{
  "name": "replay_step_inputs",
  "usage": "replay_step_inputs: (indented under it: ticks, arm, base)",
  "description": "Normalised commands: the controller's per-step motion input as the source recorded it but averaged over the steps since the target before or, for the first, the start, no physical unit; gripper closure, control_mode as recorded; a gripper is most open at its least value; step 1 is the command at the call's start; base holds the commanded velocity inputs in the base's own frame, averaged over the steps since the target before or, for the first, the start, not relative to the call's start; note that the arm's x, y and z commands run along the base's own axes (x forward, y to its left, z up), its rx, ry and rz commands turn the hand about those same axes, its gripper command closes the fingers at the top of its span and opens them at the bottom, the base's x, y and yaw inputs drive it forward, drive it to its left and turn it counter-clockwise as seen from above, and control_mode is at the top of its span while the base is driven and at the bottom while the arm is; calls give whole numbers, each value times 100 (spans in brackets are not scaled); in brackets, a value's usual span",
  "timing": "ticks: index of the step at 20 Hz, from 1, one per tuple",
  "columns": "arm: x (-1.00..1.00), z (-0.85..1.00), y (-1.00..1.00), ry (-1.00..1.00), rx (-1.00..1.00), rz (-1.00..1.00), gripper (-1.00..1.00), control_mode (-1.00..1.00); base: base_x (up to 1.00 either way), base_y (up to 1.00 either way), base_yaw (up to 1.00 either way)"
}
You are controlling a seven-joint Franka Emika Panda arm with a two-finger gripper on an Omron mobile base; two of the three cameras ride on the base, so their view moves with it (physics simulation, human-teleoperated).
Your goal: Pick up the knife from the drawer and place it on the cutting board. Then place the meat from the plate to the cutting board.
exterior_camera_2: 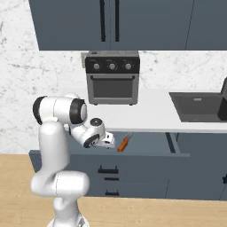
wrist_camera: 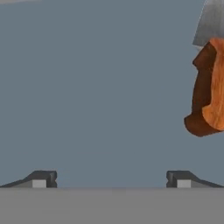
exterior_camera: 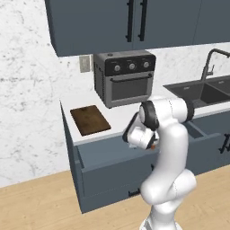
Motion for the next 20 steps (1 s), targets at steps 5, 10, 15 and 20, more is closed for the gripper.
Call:
replay_step_inputs:
  ticks: [5, 10, 15, 20]
  arm:
    - [0, -66, 0, 7, 0, 1, -100, -100]
    - [-74, -21, -15, 0, 0, 1, -100, -100]
    - [-100, 2, -47, 0, 0, 0, -100, -100]
    - [-100, 38, -65, 0, 0, -5, -100, -100]
  base:
    - [0, 0, 0]
    - [0, 0, 0]
    - [0, 0, 0]
    - [0, 0, 0]
